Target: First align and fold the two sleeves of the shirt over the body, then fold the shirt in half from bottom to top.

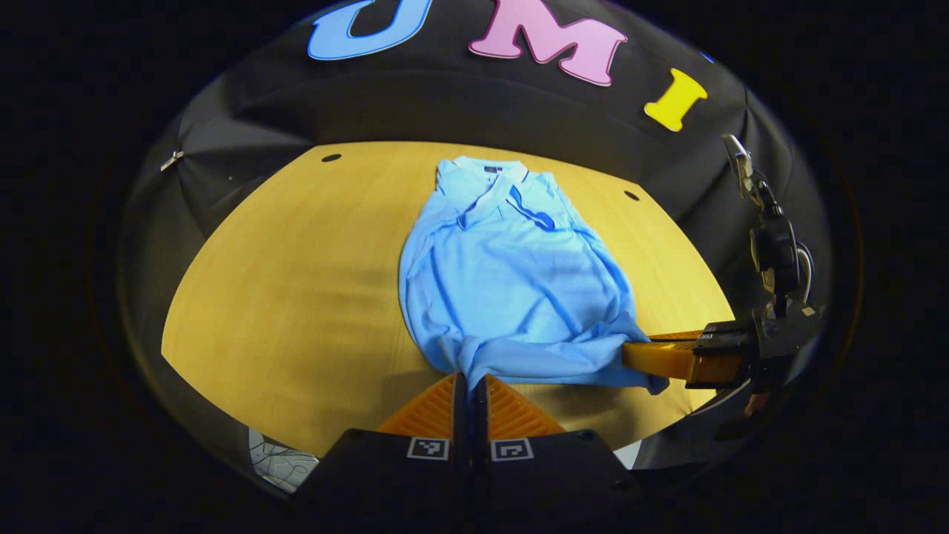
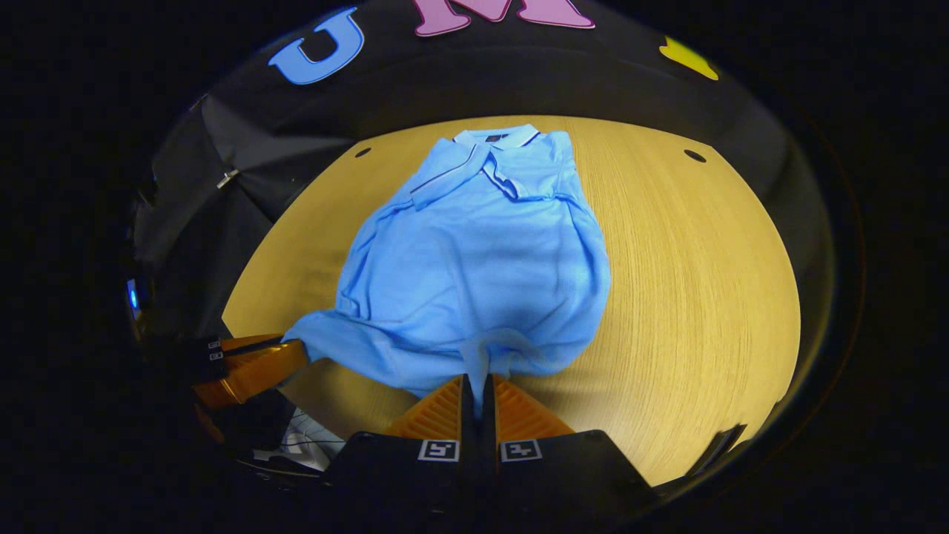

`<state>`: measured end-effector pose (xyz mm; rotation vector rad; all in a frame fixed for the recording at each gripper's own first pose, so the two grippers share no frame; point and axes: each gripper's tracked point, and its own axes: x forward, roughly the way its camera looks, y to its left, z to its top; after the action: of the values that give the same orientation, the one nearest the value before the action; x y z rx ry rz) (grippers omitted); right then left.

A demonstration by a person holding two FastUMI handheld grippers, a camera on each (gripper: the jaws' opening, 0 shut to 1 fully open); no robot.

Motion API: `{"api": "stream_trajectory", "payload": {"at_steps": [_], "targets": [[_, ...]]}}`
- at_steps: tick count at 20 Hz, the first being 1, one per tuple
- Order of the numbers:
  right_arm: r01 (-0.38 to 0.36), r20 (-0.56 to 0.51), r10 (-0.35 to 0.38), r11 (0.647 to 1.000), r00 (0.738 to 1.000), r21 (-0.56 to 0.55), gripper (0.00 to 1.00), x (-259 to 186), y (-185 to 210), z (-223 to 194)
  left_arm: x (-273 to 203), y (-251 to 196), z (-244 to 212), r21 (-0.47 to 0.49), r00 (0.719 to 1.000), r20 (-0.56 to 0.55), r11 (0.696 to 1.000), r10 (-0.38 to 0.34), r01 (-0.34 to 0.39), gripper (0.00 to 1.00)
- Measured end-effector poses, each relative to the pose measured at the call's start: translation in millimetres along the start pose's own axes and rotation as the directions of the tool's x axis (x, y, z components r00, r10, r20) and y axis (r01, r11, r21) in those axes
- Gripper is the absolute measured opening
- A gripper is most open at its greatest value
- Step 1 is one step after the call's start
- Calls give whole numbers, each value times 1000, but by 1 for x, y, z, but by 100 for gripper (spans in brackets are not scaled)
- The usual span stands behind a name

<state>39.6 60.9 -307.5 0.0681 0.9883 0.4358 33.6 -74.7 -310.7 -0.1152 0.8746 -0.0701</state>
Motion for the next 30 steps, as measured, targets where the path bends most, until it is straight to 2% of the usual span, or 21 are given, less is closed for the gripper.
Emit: {"api": "stream_trajectory", "payload": {"at_steps": [5, 12, 19, 20, 21, 22, 25, 26, 27, 30], "targets": [[-23, 58, 25, 1000, 998, -21, 5, -2, -2, 56, -1, 0, 66, 33, 997, 68, 999, 41, -43, 6], [-31, 159, 40, 998, 986, -60, 5, 9, -7, 143, 15, -16, 165, 43, 983, 185, 999, 16, -25, 6], [-19, 277, 28, 999, 961, -34, 6, 39, -32, 248, 65, -10, 250, 4, 960, 279, 1000, 27, -30, 6], [-18, 291, 25, 1000, 956, -25, 5, 45, -31, 250, 73, -8, 260, 7, 957, 288, 999, 30, -33, 11], [-20, 302, 24, 1000, 953, -19, 5, 52, -33, 262, 82, -5, 269, 14, 955, 295, 999, 33, -39, 11], [-19, 313, 24, 1000, 950, -18, 5, 60, -34, 271, 89, -2, 278, 24, 952, 305, 999, 35, -44, 6], [-1, 339, 1, 1000, 941, 0, 5, 87, -39, 300, 120, 4, 310, 48, 938, 343, 997, 41, -62, 6], [-10, 349, 0, 1000, 937, 26, 0, 95, -36, 308, 130, 7, 320, 52, 933, 357, 996, 50, -73, 6], [-18, 362, -3, 998, 932, 54, 5, 104, -35, 317, 142, 9, 328, 52, 928, 369, 995, 58, -83, 6], [-13, 391, -23, 996, 920, 90, 5, 129, -46, 350, 176, 15, 350, 48, 918, 390, 994, 70, -97, 6]]}}
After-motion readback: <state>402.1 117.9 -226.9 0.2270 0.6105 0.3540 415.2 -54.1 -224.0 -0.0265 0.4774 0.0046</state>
